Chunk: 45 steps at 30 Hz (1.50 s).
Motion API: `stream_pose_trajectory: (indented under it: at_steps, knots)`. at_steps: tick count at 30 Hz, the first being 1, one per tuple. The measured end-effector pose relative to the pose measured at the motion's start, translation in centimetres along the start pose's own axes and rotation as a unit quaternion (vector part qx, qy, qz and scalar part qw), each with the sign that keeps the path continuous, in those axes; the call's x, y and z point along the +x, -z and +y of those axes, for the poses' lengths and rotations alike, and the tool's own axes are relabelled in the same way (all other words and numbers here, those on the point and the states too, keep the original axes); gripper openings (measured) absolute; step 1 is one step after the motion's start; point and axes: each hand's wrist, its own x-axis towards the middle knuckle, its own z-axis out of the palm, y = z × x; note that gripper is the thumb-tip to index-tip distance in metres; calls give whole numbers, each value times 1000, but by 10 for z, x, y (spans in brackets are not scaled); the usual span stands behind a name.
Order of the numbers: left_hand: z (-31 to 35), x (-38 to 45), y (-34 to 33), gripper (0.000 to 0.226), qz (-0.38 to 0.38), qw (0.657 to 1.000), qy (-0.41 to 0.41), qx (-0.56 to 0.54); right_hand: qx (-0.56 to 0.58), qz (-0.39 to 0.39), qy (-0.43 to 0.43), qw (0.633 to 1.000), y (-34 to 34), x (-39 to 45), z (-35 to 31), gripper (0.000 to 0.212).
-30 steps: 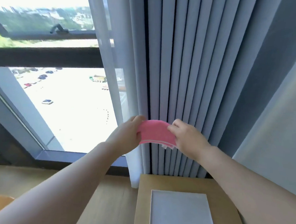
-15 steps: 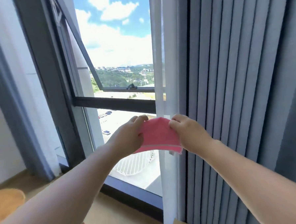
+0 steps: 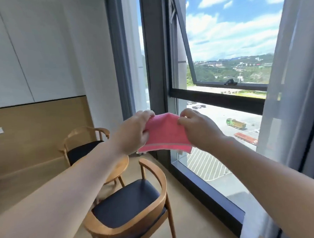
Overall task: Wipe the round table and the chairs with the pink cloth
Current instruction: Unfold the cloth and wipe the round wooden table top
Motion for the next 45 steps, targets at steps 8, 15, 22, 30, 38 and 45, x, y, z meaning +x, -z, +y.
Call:
stream_pose_trajectory:
  at_steps: [8,15,22,30,38,45]
  knots:
    - [-146,-106,87,38,-4,994,98,55,85,11,54,995,-61,98,-164,26]
    - [-256,-204,141,24,-47,983,169,57,146,-1,112,983,-112,164,-305,27]
    - [-328,-247,143,31,-62,977,203,-9,202,-61,135,968,-158,219,-378,31]
    - [-412,-238,107,23,-65,966,249,-41,358,-94,131,920,-240,278,-421,23]
    - [-512,-192,83,25,-113,959,258,-22,391,-115,137,903,-325,363,-415,28]
    - [-581,-163,64,23,-80,948,309,5,433,-195,154,866,-377,410,-417,33]
